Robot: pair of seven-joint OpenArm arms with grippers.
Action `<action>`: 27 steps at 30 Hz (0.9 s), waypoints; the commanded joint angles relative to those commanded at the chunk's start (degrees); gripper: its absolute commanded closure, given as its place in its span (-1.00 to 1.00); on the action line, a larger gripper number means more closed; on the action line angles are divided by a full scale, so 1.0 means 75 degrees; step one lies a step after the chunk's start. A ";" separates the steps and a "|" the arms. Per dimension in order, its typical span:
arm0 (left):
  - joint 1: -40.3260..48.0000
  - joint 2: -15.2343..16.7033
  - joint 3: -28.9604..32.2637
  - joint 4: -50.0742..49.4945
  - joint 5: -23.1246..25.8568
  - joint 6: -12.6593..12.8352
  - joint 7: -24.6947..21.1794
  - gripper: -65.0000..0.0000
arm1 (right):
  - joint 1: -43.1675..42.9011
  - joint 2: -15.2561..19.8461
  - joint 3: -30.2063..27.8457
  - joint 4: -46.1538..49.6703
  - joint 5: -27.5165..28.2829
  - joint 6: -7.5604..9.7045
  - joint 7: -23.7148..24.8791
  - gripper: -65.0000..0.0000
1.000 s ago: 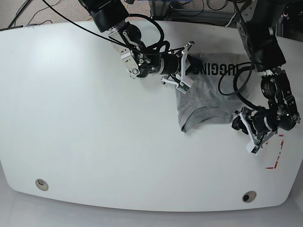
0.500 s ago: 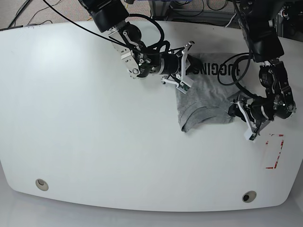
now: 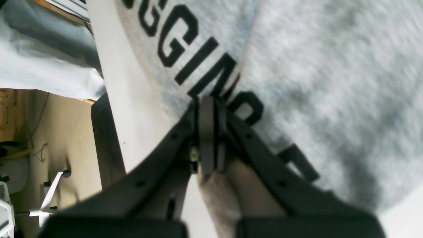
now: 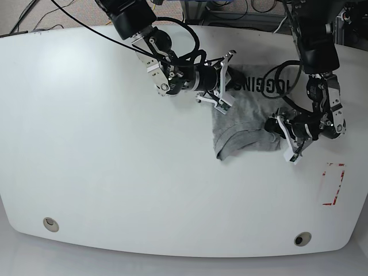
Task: Layout the t-shirt on the table in an organized manner, then fold the t-shirt properly
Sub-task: 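Adjust the left gripper's grip along the bundle's folded edge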
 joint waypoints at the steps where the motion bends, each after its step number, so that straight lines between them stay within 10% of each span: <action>1: 0.0000 0.0000 0.0012 0.0000 0.0012 0.0000 0.0000 0.80 | 0.0000 0.0000 0.0000 0.0000 0.0000 0.0000 0.0000 0.98; 27: -0.0774 -0.0012 0.0059 0.0703 0.0035 0.0000 0.0399 0.86 | 0.0000 0.0000 0.0000 0.0000 0.0012 0.0000 0.0000 0.98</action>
